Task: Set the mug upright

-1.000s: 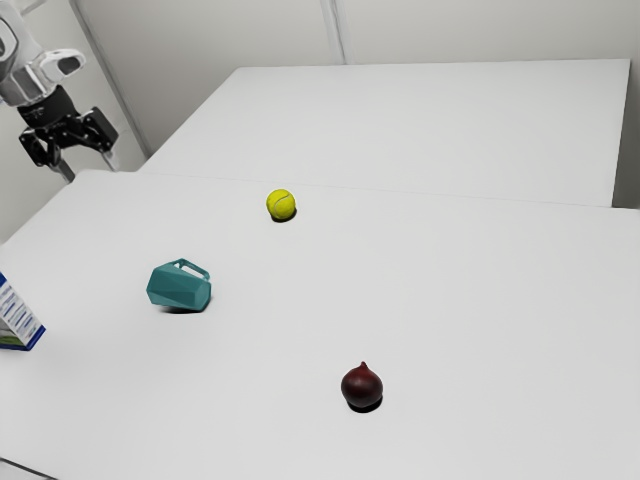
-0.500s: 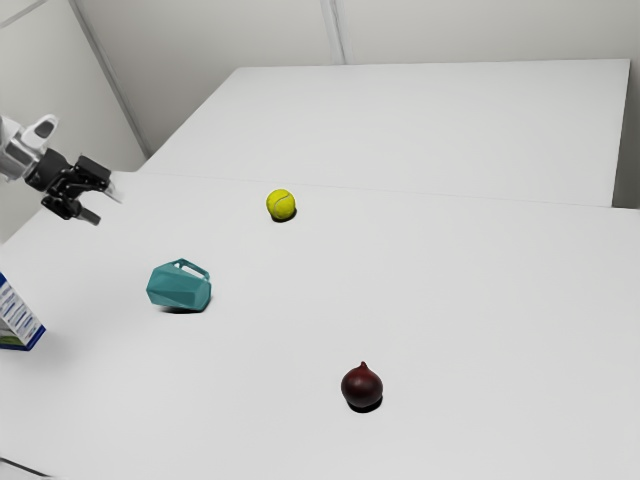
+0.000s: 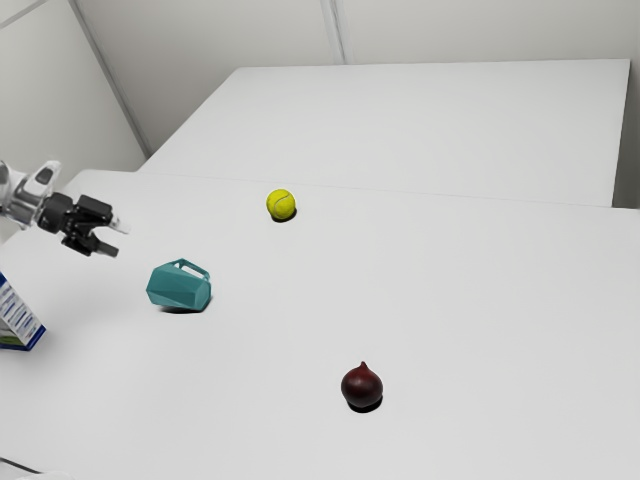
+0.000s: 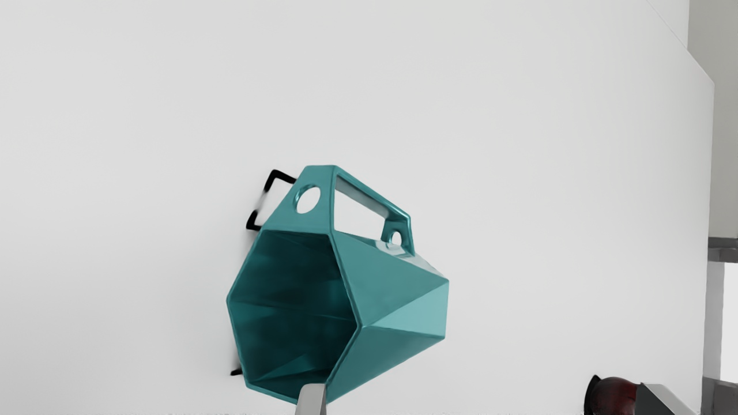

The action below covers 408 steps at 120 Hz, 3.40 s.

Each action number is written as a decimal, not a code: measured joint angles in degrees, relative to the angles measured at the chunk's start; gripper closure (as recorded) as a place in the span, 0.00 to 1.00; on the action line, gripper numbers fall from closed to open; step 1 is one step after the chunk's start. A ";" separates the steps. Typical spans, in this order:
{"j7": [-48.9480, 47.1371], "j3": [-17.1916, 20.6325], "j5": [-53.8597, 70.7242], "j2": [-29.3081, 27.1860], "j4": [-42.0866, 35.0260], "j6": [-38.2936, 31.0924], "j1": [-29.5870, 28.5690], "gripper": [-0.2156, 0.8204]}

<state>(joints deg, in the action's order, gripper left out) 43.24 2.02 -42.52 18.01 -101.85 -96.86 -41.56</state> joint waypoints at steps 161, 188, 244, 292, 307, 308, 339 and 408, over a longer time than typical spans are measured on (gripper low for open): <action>10.64 0.33 -5.49 10.23 -0.03 0.64 2.43 0.23; 11.50 0.49 -5.48 10.31 -0.12 0.70 3.51 0.24; 12.47 0.70 -5.54 10.14 -0.40 1.14 3.59 0.81; 12.84 0.96 -5.26 5.95 -1.84 1.10 4.25 0.94; 12.84 0.94 -4.95 2.48 -2.50 1.05 6.10 0.95; 12.83 0.93 -4.91 2.24 -2.54 1.03 6.29 0.95; 11.48 0.73 0.38 -6.17 -3.52 0.10 12.58 0.95; -2.76 -2.81 24.01 -21.25 -11.01 -6.91 32.70 0.95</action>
<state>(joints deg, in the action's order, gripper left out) 40.48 -0.78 -18.51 -3.25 -112.86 -103.78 -8.86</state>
